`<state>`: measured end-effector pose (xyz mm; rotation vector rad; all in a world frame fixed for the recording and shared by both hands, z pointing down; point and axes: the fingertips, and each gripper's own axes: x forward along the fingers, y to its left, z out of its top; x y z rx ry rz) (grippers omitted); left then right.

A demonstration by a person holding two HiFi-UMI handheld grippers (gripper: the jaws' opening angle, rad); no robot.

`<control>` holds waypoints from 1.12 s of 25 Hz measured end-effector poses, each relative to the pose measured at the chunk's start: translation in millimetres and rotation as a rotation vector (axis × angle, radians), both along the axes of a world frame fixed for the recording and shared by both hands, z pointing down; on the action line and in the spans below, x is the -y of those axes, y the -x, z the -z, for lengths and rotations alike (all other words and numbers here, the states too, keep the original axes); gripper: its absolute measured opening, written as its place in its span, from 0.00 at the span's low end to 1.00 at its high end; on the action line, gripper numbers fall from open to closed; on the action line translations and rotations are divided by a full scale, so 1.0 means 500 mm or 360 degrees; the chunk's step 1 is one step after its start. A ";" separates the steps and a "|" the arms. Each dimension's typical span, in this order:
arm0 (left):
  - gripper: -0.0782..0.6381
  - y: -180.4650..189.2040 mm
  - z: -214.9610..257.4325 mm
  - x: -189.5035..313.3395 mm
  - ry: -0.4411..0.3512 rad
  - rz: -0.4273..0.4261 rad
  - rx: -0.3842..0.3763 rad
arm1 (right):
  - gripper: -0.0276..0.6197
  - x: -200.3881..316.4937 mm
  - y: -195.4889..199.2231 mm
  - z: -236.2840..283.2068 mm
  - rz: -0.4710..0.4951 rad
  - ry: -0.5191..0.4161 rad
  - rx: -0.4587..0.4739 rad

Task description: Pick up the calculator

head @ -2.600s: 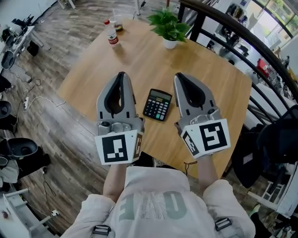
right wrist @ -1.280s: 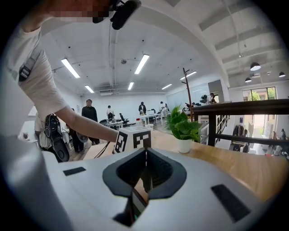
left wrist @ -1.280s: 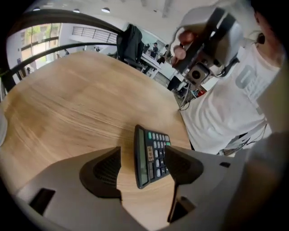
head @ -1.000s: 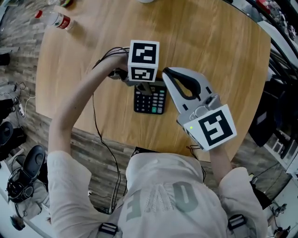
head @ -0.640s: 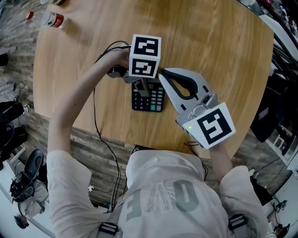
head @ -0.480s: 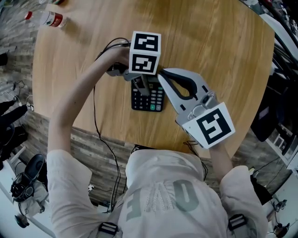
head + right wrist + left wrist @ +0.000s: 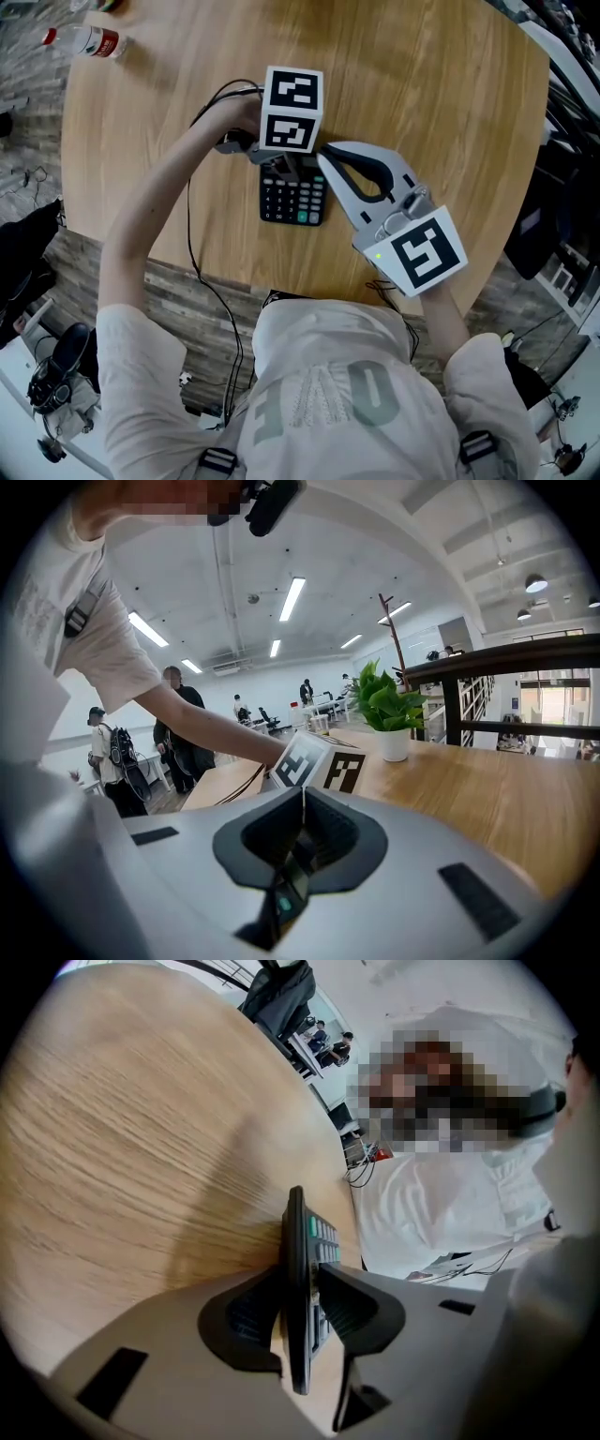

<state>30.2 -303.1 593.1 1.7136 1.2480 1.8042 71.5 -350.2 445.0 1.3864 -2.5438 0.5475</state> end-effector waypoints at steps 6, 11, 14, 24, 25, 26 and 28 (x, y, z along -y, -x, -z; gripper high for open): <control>0.29 -0.001 0.000 0.000 -0.0016 0.0011 0.0031 | 0.08 -0.011 0.007 -0.004 0.0003 0.0024 -0.0006; 0.28 -0.007 0.001 0.004 -0.0074 0.0021 0.0004 | 0.08 -0.019 0.001 0.008 0.0004 0.0004 -0.0030; 0.28 -0.007 0.014 0.001 -0.0129 0.0016 -0.0062 | 0.08 -0.029 -0.005 0.022 -0.0009 -0.0016 -0.0038; 0.28 -0.029 0.140 0.033 -0.0621 0.0218 -0.0622 | 0.08 -0.082 0.013 0.102 -0.0016 -0.0107 -0.0066; 0.28 -0.041 0.163 0.040 -0.0721 0.0276 -0.0730 | 0.08 -0.091 0.012 0.109 -0.0018 -0.0124 -0.0076; 0.28 -0.052 0.188 0.052 -0.0859 0.0334 -0.0853 | 0.08 -0.096 0.011 0.116 -0.0021 -0.0152 -0.0084; 0.28 -0.069 0.243 0.085 -0.1215 0.0449 -0.1094 | 0.08 -0.100 0.008 0.138 -0.0030 -0.0225 -0.0077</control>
